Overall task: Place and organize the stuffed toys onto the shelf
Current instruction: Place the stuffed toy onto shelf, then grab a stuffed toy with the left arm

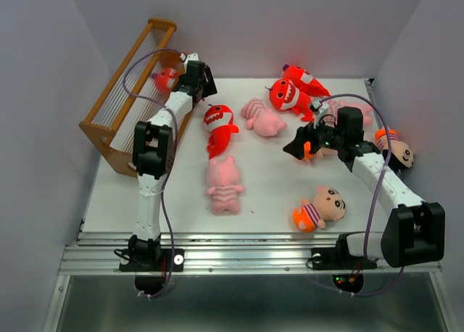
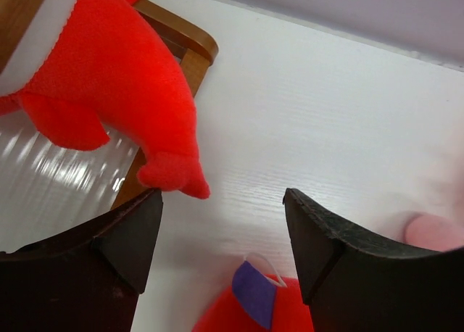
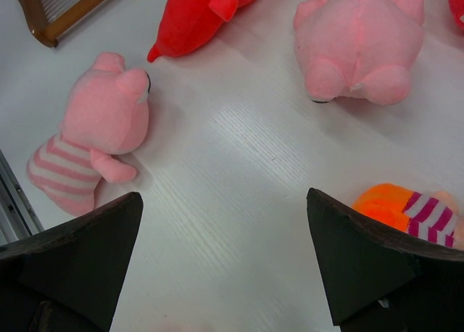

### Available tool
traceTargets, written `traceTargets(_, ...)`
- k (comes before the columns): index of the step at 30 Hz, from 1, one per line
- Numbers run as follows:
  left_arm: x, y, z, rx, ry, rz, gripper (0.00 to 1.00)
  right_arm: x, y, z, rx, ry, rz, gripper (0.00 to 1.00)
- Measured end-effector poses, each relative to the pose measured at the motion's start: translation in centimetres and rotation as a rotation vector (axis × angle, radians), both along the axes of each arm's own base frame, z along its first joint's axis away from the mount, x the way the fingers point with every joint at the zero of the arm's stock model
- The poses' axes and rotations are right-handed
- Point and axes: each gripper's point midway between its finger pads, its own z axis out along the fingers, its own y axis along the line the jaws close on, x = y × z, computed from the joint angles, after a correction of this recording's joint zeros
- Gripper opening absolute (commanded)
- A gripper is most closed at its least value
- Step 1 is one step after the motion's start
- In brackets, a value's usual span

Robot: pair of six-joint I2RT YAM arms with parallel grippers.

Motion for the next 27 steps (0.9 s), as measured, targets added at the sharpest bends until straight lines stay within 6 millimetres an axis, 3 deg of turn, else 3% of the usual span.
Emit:
traceTargets(9,-2.0,-2.4,5.8,-0.088,-0.062,-0.104,0.79,-0.3,0.3,0.0,0.001,-0.017,0.038,1.0)
traceTargets(13,-3.4,-3.4,7.2,-0.106,-0.075,-0.139,0.79,-0.8,0.5,-0.4,0.0,-0.022,0.069,1.0)
traceTargets(20,-7.2,-5.6,7.7,-0.071,-0.066,-0.215,0.78,-1.3,0.6,-0.3,-0.004,-0.048,0.099,1.0)
traceTargets(27,-9.5,-7.6,7.1,-0.009,-0.035,-0.238,0.78,-1.3,0.6,-0.3,-0.007,-0.056,0.106,1.0)
